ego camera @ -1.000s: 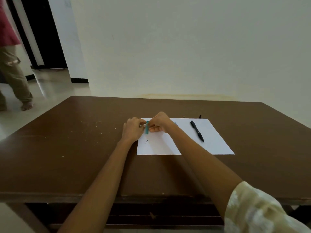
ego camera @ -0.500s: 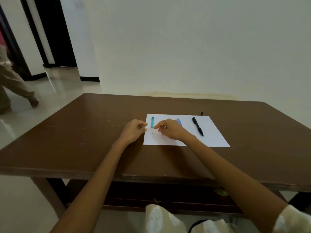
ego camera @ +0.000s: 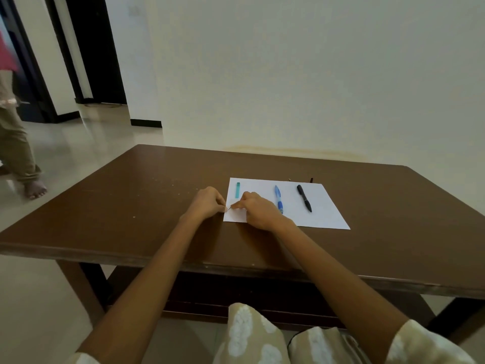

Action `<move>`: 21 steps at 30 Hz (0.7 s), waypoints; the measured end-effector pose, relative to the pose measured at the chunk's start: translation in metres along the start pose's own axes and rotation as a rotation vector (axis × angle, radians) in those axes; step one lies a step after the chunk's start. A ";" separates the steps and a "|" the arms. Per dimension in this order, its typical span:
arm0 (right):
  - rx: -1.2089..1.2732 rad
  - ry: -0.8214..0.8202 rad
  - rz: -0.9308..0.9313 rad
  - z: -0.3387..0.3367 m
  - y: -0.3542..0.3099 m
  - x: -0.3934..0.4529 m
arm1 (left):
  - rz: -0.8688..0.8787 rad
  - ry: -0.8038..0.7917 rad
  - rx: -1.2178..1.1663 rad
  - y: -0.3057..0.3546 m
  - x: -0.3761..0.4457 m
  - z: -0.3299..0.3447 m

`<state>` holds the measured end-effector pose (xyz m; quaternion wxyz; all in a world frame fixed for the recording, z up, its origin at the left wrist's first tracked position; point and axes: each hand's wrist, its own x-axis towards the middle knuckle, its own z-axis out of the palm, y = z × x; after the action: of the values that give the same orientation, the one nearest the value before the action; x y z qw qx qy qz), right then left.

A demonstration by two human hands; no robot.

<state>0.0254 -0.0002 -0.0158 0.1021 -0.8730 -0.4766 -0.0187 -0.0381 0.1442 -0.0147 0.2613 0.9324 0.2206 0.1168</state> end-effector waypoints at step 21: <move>0.227 0.028 0.112 -0.002 0.011 0.016 | 0.225 -0.248 0.446 0.009 0.020 -0.009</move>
<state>0.0434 0.0071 -0.0138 0.2078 -0.8806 -0.4248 0.0287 -0.0205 0.1505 -0.0007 0.0599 0.9927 0.1021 -0.0213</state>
